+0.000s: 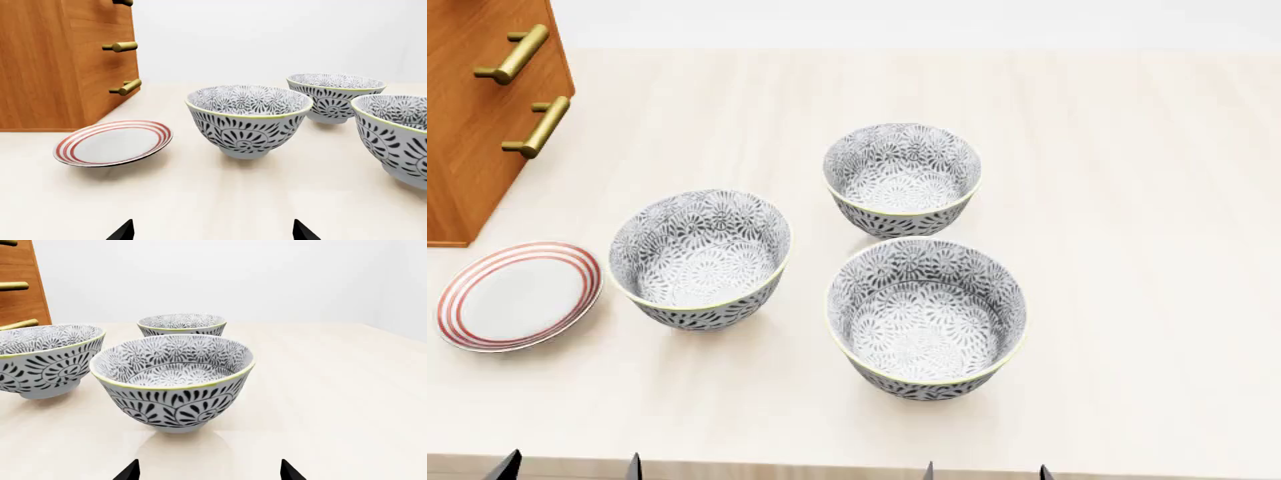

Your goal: Stack the bowl at the front on the bowl in the middle.

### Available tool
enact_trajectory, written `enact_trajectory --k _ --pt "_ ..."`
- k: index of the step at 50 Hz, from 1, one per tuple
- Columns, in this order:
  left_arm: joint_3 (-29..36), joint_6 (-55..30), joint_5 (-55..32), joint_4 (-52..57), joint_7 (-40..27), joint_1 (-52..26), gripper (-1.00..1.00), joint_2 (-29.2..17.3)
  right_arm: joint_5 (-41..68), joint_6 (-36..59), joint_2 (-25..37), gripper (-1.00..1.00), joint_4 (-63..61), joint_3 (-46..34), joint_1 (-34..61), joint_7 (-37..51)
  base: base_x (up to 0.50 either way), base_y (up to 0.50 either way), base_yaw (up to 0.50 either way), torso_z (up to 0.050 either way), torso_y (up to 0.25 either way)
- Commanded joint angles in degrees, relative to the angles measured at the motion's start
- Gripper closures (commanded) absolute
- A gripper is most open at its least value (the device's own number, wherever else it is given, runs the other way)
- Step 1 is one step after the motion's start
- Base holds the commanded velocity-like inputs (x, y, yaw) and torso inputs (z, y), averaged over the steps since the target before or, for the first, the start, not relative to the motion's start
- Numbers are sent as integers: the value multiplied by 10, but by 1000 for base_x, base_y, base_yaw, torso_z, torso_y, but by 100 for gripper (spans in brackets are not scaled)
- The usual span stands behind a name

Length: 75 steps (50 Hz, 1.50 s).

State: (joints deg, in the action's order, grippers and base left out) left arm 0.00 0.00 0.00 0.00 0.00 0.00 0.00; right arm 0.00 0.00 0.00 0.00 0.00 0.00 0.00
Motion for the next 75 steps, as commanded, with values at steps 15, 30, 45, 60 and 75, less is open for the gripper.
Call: enact_trajectory --k 15,30,45,60,75 --pt "37 -3 -30 22 -40 14 -100 -31 16 6 28 -100 -26 -44 -12 43 0 0 0 0 0" --pt "27 -428 -88 340 -96 -171 -100 -43 93 515 66 -100 -418 -13 149 65 0 0 0 0 0" --pt "8 -507 -129 417 -114 -227 -100 -48 84 637 86 -100 -459 -45 245 105 0 133 0 0 0" --pt "21 -457 -119 397 -136 -213 -100 -56 81 613 93 -100 -426 -58 240 110 0 433 0 0 0" --pt "26 -430 -122 377 -142 -209 -100 -67 88 605 102 -100 -414 -76 242 104 400 0 0 0 0"
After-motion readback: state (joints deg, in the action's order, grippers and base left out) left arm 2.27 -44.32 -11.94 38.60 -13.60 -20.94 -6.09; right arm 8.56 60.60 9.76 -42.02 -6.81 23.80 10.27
